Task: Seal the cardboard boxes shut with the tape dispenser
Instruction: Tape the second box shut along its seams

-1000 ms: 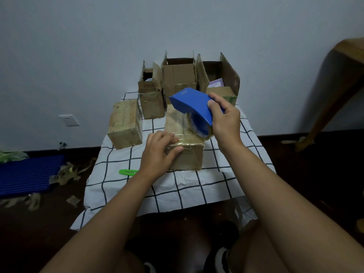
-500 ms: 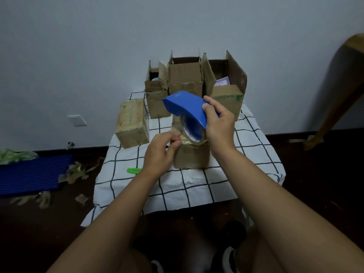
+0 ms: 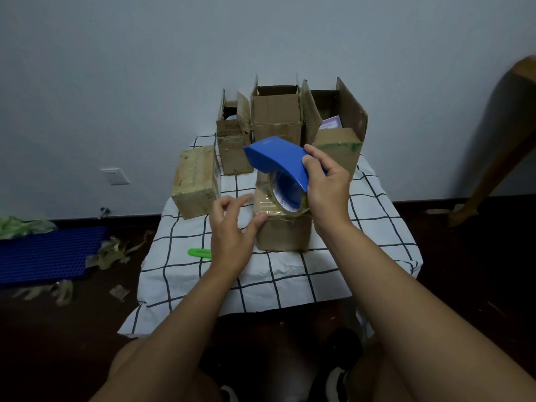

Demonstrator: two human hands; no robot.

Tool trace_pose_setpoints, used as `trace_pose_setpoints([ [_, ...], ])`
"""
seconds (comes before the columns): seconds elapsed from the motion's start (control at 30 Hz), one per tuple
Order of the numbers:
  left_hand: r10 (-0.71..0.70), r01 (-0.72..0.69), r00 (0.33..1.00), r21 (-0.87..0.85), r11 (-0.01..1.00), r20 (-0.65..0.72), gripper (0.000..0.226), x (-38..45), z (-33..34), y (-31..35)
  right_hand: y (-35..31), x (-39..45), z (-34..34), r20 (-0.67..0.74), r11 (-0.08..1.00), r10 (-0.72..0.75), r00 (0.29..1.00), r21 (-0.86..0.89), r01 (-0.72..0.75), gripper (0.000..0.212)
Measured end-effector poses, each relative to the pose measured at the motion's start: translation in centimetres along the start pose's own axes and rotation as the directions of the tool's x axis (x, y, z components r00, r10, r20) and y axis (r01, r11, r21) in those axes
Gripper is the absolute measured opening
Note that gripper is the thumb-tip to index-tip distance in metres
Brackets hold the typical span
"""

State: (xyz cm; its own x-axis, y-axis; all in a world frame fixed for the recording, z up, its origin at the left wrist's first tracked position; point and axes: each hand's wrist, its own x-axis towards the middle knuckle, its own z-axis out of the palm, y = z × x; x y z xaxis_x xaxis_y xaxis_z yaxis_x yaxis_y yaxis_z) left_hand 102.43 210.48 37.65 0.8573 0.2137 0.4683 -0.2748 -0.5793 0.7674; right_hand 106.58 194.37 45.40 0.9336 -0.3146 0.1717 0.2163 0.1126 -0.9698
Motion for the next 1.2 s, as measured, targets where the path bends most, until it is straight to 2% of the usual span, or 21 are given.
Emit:
trace_pose_setpoints([
  [0.07,-0.094,0.091,0.988,-0.029,0.995,-0.122,0.028,-1.2,0.5,0.5,-0.1,0.0,0.0,0.0,1.0,0.004,1.0,0.001,-0.004,0.024],
  [0.13,-0.101,0.099,0.979,-0.024,0.995,-0.175,0.017,-2.3,1.0,0.8,-0.1,0.0,-0.1,0.006,1.0,0.005,1.0,-0.002,-0.005,0.022],
  [0.23,-0.115,0.113,0.977,-0.018,0.993,-0.178,0.009,-3.0,1.1,1.0,-0.1,-0.1,0.0,0.011,1.0,0.006,1.0,0.001,-0.006,0.023],
  [0.6,-0.085,0.095,0.99,0.083,0.992,-0.116,0.025,-2.6,1.1,1.9,-0.2,-0.1,-0.2,0.048,1.0,0.003,0.999,0.001,-0.003,0.025],
  [0.73,-0.064,0.078,0.991,0.121,0.99,-0.116,0.016,-1.6,0.9,1.3,-0.4,-0.2,-0.1,0.06,1.0,0.006,0.998,0.004,-0.007,0.023],
  [0.8,-0.045,0.054,0.996,0.109,0.993,-0.082,0.019,-0.8,0.6,0.8,-0.5,-0.1,-0.2,0.058,1.0,0.01,0.998,0.009,-0.01,0.022],
  [0.87,-0.038,0.038,0.999,0.057,0.998,-0.011,0.011,-0.2,0.1,0.2,-0.5,-0.1,-0.3,0.06,1.0,0.008,0.998,0.012,-0.009,0.021],
  [0.93,0.019,-0.022,0.997,0.032,0.999,0.076,0.019,0.2,-0.5,-0.3,-0.5,-0.1,-0.3,0.071,1.0,0.007,0.997,0.018,-0.008,0.018],
  [1.0,0.104,-0.115,0.983,0.068,0.991,0.15,0.021,0.7,-1.0,-0.9,-0.4,-0.1,-0.3,0.08,1.0,0.009,0.997,0.021,-0.01,0.018],
  [1.1,0.1,-0.129,0.964,0.101,0.987,0.248,0.006,1.9,-1.3,-1.1,-0.2,0.0,-0.3,0.074,1.0,0.005,0.997,0.025,-0.007,0.018],
  [1.2,0.114,-0.177,0.933,0.16,0.971,0.342,0.016,3.0,-1.4,-0.7,-0.3,0.3,-0.2,0.069,1.0,0.012,0.998,0.026,-0.014,0.018],
])
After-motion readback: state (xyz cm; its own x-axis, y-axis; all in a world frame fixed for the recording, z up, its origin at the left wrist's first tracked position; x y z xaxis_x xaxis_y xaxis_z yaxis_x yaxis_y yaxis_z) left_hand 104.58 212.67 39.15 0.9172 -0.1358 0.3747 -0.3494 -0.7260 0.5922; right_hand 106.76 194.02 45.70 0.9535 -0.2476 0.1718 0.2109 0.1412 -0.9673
